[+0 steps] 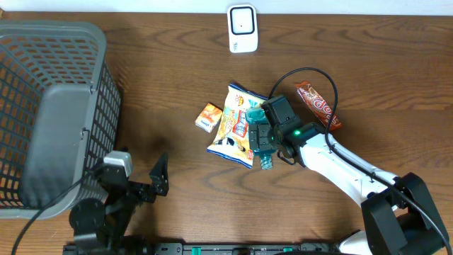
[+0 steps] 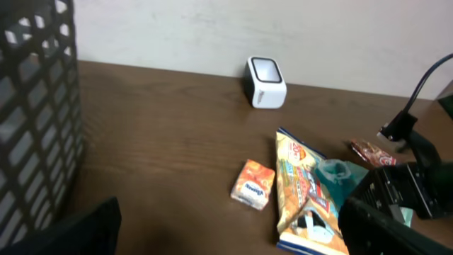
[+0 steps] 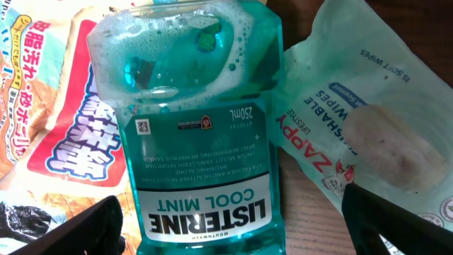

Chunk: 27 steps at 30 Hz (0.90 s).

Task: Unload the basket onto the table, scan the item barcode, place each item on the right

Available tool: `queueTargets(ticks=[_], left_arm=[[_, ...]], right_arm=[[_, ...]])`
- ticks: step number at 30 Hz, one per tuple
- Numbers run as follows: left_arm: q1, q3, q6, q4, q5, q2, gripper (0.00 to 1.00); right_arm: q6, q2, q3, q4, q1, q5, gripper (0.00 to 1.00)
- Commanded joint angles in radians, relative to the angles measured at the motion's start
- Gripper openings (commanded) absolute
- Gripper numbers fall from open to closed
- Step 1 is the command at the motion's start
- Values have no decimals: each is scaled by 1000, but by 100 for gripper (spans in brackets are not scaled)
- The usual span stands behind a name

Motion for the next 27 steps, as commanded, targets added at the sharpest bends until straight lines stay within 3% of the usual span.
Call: queueTargets(ticks=[1, 4, 6, 16, 27], left_arm=[[2, 2, 2, -66, -75, -63, 98], [2, 2, 2, -130, -123, -79, 98], [2, 2, 0, -164, -122, -79, 98], [2, 2, -6, -243, -122, -78, 98], [2, 2, -6, -439, -122, -78, 98]], right_arm=[[-15, 8, 24, -3, 4, 2, 94], [-15, 3, 42, -39, 4, 0, 94], [-15, -10, 54, -84, 2, 0, 99], [-5, -185, 58, -167, 2, 2, 99], [267, -249, 55, -238, 2, 150, 99]])
